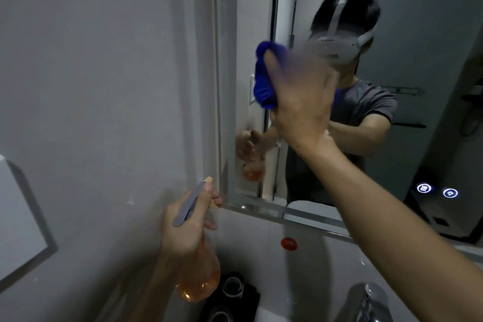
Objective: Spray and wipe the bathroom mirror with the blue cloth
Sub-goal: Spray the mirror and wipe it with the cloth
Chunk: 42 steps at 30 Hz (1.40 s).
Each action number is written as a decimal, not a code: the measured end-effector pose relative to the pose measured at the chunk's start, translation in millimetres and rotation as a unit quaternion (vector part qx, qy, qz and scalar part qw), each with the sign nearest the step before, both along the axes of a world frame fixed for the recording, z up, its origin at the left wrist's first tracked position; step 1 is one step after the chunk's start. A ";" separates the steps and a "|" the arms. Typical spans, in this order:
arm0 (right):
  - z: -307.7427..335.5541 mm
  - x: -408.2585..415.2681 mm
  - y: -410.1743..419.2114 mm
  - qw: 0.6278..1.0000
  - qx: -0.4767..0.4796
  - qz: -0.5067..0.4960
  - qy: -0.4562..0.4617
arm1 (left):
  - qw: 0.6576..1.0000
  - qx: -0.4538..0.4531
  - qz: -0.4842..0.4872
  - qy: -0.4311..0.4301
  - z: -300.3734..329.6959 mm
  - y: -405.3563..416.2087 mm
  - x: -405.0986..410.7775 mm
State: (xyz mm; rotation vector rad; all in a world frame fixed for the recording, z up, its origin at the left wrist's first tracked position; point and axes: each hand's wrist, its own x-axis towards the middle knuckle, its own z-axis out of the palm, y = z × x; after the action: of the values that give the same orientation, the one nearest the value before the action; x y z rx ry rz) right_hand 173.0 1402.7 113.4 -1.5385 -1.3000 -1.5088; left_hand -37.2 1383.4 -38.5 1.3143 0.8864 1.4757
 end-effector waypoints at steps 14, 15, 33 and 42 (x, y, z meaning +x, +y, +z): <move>-207.6 -18.0 13.2 0.891 -0.354 0.081 -0.274 | 0.997 0.070 -0.015 0.000 3.6 -7.4 -7.5; -195.9 -18.9 15.8 0.900 -0.335 0.089 -0.264 | 0.998 0.068 -0.017 -0.007 4.2 -8.0 -6.9; -168.8 -19.7 26.9 0.950 -0.216 0.120 -0.191 | 0.996 0.037 -0.024 -0.077 10.4 -13.6 2.4; -186.2 48.4 -37.8 0.920 -0.267 0.123 -0.259 | 0.996 0.034 -0.068 -0.057 23.3 -25.3 13.7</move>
State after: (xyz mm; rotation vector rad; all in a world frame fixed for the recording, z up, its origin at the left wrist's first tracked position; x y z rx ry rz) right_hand 221.4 1364.9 -72.7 -1.2318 -2.2724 -1.5237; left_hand -23.5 1358.1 -15.2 1.3004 0.6662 1.4696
